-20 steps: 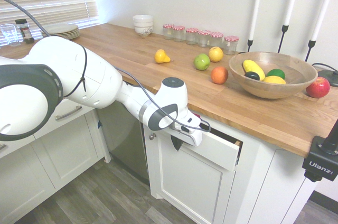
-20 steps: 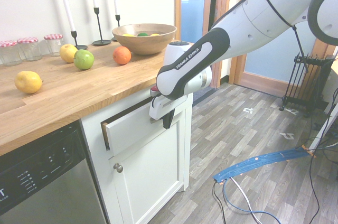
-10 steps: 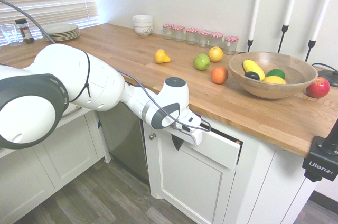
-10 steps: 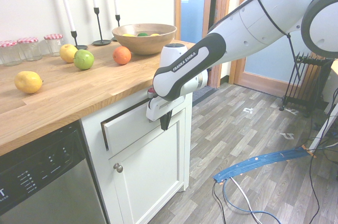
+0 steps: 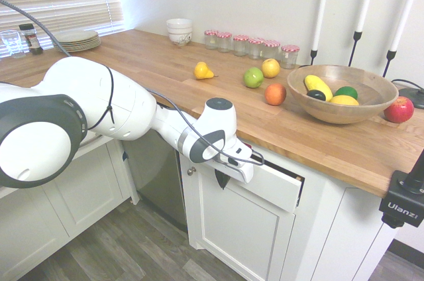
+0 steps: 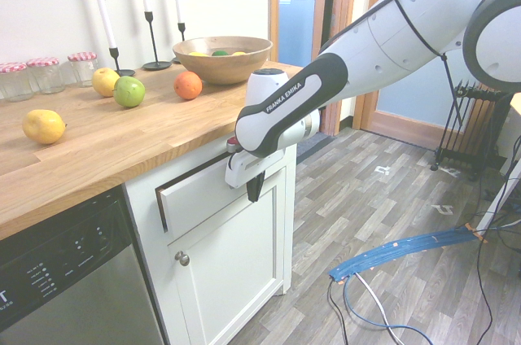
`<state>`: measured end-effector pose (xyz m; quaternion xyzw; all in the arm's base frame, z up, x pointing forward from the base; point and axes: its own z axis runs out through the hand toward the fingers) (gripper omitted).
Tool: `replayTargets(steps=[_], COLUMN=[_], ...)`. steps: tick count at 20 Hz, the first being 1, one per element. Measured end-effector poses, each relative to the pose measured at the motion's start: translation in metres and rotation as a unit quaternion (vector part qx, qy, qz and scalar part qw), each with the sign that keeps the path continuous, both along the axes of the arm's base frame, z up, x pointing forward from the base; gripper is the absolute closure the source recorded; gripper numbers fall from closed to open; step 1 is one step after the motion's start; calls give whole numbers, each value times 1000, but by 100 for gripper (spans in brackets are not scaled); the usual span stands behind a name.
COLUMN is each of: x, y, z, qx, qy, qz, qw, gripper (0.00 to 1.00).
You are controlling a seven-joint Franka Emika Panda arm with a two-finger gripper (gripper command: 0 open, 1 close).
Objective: Close the drawer
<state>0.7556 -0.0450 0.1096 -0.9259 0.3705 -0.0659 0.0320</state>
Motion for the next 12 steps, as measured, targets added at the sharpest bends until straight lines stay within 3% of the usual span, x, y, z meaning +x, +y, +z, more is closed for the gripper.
replayTargets(steps=[12], x=[-76], y=[-8], z=[42], qx=[1], qy=[49], qz=[-12], qw=[999], gripper=[100])
